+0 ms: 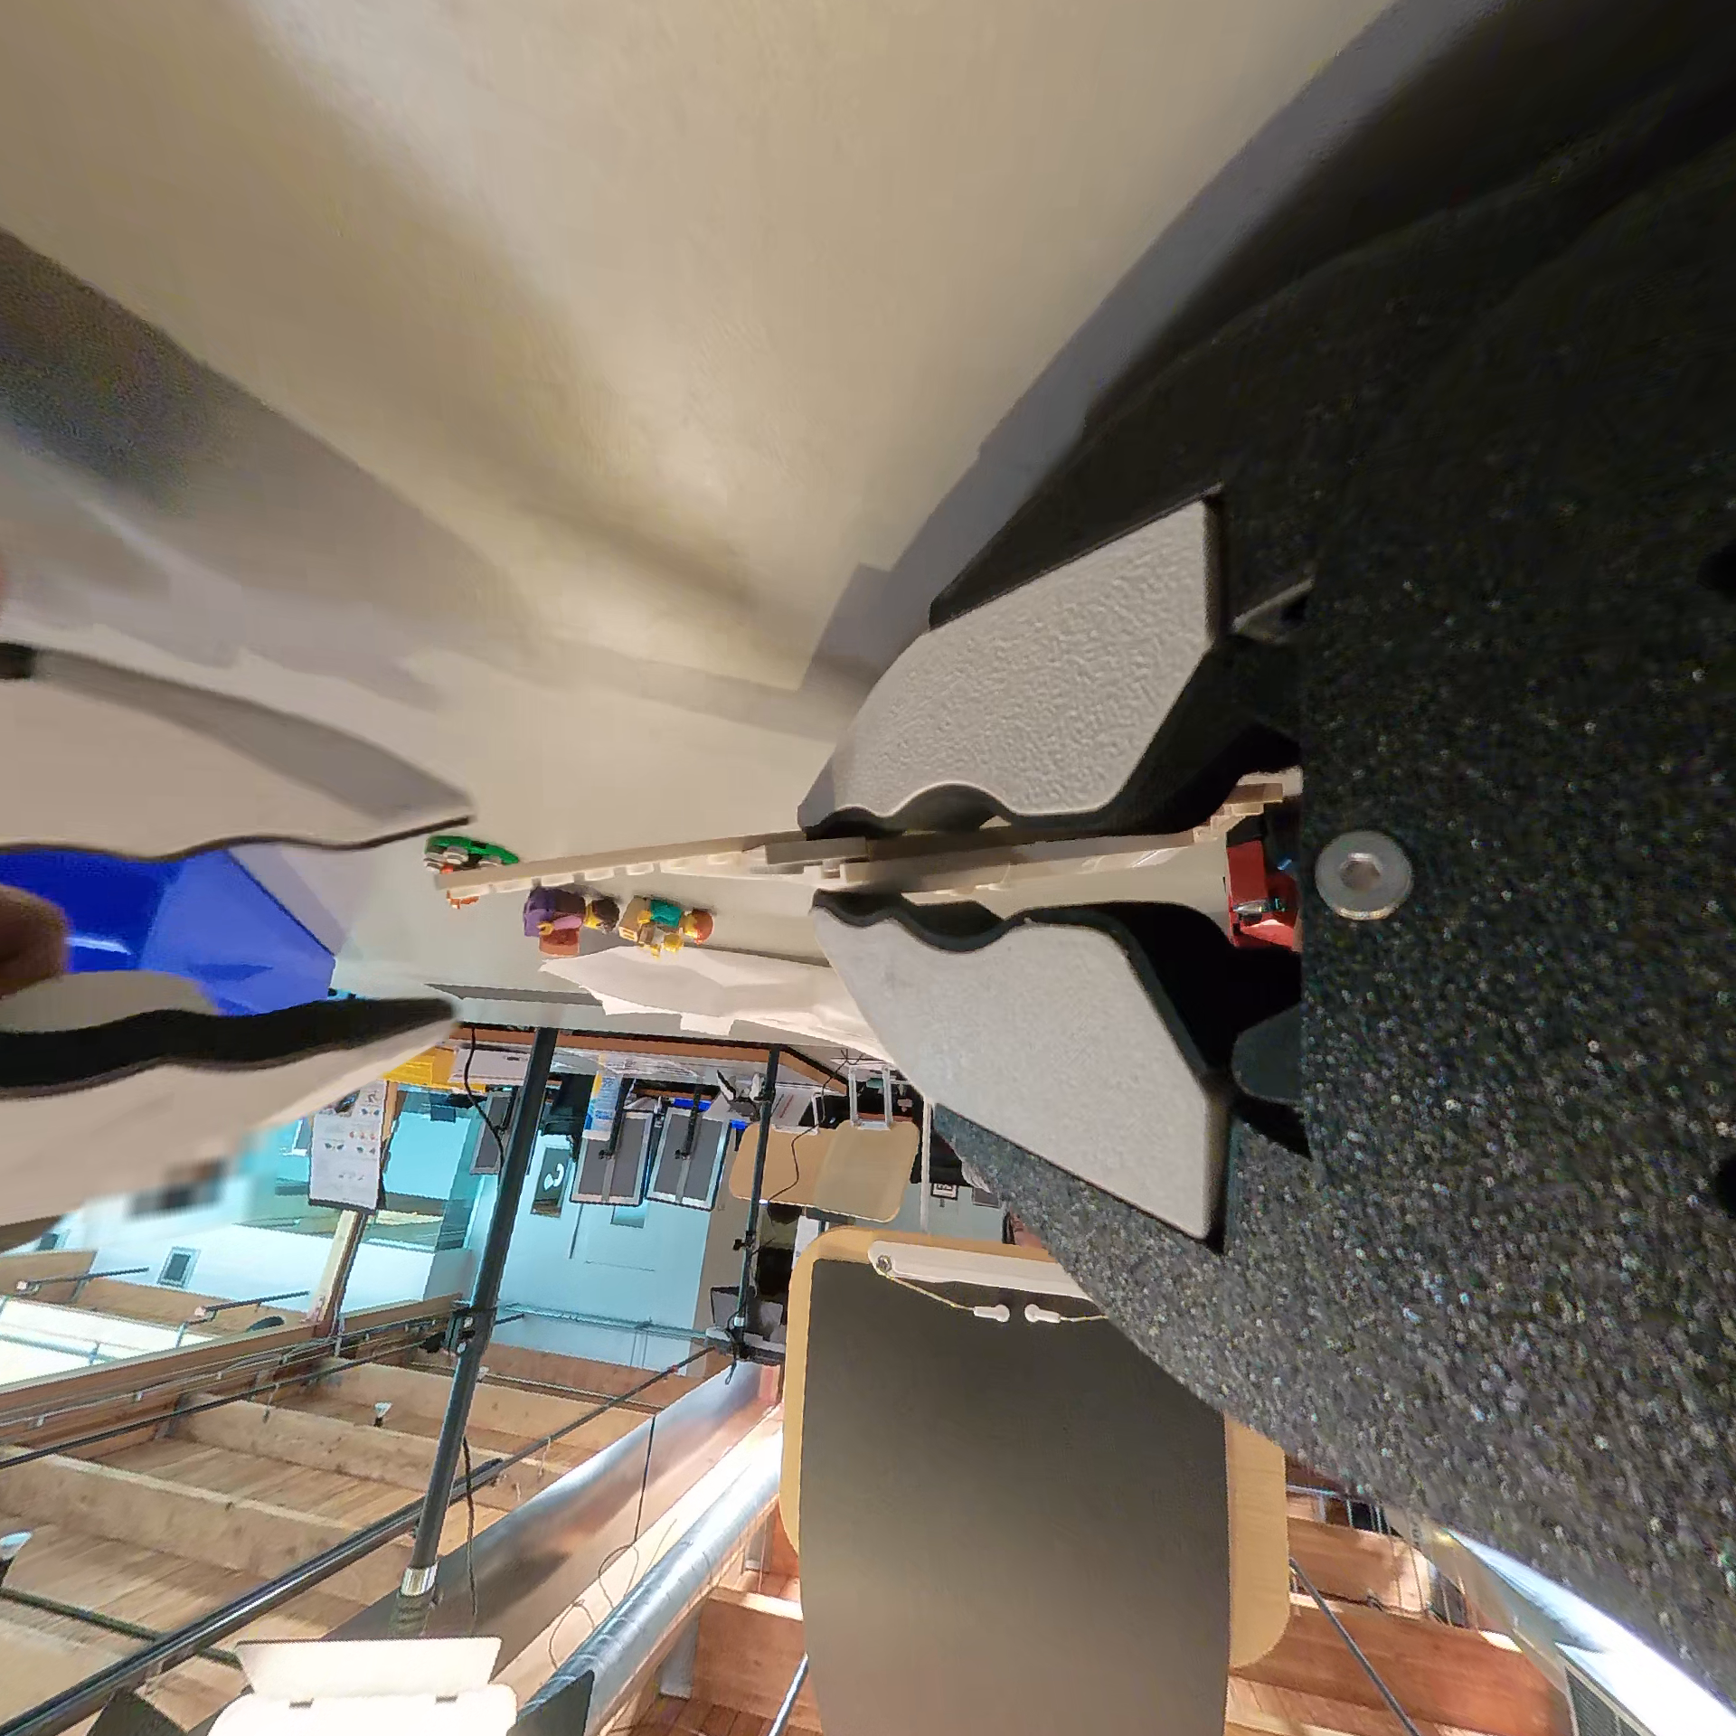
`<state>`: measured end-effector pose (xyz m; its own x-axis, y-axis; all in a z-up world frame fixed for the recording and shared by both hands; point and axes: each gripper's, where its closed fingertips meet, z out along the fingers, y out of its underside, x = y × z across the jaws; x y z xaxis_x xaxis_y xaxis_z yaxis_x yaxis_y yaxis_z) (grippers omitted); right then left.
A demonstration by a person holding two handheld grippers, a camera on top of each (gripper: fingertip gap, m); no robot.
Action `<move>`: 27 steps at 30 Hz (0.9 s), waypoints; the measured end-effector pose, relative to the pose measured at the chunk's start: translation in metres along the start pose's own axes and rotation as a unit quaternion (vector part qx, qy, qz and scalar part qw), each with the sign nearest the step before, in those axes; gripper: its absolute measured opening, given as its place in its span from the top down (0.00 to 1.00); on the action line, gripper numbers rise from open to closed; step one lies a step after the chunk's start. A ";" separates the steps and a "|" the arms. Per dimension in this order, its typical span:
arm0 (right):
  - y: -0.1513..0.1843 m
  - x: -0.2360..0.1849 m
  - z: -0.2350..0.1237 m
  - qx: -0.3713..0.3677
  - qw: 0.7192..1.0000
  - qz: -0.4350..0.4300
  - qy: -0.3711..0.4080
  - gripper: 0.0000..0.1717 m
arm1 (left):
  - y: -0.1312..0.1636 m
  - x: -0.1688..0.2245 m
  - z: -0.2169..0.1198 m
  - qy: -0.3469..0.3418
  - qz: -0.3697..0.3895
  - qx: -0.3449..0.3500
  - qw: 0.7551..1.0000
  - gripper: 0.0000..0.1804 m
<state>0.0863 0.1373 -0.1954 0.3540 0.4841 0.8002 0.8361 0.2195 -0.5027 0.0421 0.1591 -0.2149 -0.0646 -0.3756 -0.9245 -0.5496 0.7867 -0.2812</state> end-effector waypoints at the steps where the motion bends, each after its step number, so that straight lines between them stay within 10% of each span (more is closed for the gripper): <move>1: -0.003 -0.003 0.005 -0.003 1.000 -0.013 -0.004 0.77 | -0.001 0.000 -0.001 0.000 -0.001 0.003 1.000 0.95; 7: -0.008 -0.009 0.019 -0.021 0.997 -0.077 0.021 0.96 | -0.009 -0.006 -0.006 -0.008 -0.019 0.030 0.999 0.94; 27: -0.015 -0.001 0.022 -0.031 0.988 -0.099 0.117 0.97 | 0.002 -0.029 -0.007 -0.017 -0.174 0.021 0.984 0.92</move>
<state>0.0646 0.1523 -0.1957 0.2619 0.2269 0.9380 0.9204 0.2336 -0.3135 0.0368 0.1682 -0.1871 0.1498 -0.6099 -0.7782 -0.4987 0.6330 -0.5921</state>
